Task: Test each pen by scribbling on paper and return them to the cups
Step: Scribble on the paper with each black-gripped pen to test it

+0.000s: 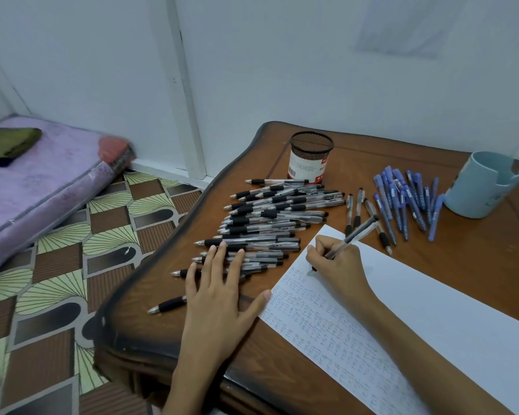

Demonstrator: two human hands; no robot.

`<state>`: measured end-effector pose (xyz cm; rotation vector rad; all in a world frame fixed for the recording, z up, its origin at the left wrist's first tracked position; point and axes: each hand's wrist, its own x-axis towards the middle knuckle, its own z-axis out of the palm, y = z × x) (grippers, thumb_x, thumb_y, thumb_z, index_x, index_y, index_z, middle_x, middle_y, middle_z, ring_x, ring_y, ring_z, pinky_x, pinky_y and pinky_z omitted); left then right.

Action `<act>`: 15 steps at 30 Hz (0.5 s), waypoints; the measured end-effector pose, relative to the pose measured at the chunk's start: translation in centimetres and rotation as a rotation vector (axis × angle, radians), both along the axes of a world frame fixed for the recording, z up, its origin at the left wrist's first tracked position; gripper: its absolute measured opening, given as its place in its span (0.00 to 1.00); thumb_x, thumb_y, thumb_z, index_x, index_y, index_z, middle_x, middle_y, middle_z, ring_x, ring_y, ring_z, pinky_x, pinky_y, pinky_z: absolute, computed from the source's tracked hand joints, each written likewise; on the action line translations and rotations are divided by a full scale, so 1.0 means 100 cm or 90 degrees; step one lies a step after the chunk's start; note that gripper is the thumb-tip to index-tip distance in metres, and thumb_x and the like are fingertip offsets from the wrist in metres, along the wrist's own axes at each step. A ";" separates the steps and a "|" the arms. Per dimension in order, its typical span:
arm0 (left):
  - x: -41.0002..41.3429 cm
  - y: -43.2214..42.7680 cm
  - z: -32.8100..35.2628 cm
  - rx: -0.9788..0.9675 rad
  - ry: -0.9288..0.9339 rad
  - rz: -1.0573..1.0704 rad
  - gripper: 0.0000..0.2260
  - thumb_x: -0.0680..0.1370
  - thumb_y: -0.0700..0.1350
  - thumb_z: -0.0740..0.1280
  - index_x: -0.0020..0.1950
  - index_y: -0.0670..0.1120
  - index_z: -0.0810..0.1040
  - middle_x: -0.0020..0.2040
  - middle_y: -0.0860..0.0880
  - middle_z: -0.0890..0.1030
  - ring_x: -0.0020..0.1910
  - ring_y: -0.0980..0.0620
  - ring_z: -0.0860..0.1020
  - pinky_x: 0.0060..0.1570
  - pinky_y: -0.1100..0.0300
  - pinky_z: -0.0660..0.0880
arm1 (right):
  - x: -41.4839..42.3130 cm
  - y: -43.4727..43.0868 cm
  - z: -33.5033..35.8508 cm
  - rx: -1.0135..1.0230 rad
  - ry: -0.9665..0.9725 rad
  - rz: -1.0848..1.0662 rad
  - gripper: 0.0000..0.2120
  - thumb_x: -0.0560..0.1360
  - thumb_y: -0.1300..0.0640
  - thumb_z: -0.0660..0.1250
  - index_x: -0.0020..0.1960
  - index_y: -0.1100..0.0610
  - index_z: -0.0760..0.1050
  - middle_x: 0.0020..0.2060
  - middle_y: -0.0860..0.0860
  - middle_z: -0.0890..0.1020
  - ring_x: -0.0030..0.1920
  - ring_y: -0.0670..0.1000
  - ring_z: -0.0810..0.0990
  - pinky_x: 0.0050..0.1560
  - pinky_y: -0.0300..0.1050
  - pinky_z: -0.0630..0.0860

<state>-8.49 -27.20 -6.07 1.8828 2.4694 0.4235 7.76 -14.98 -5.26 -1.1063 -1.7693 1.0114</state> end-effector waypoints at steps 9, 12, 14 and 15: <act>0.000 -0.001 0.001 -0.023 0.007 0.015 0.35 0.77 0.70 0.44 0.68 0.48 0.73 0.69 0.42 0.72 0.68 0.43 0.70 0.66 0.49 0.51 | 0.009 0.002 0.011 -0.178 0.102 0.006 0.09 0.75 0.48 0.64 0.51 0.51 0.70 0.25 0.45 0.75 0.27 0.42 0.75 0.28 0.31 0.69; 0.000 -0.001 0.000 -0.017 -0.007 0.017 0.37 0.76 0.71 0.42 0.70 0.49 0.71 0.71 0.44 0.69 0.70 0.44 0.67 0.67 0.50 0.48 | 0.012 0.006 0.009 -0.185 0.103 0.004 0.16 0.77 0.50 0.62 0.64 0.47 0.65 0.26 0.48 0.74 0.26 0.42 0.72 0.28 0.31 0.68; 0.001 0.000 0.001 -0.006 -0.003 0.022 0.38 0.74 0.73 0.40 0.72 0.51 0.68 0.73 0.45 0.66 0.73 0.46 0.63 0.68 0.52 0.44 | 0.013 0.007 0.010 -0.190 0.121 0.003 0.16 0.79 0.51 0.59 0.66 0.50 0.67 0.23 0.46 0.72 0.24 0.41 0.70 0.28 0.30 0.67; 0.001 0.000 0.001 -0.006 0.002 0.025 0.39 0.74 0.73 0.39 0.72 0.51 0.67 0.74 0.46 0.65 0.73 0.47 0.62 0.69 0.53 0.42 | 0.013 0.007 0.011 -0.198 0.132 0.003 0.16 0.80 0.52 0.58 0.67 0.53 0.68 0.22 0.46 0.71 0.23 0.41 0.70 0.27 0.30 0.67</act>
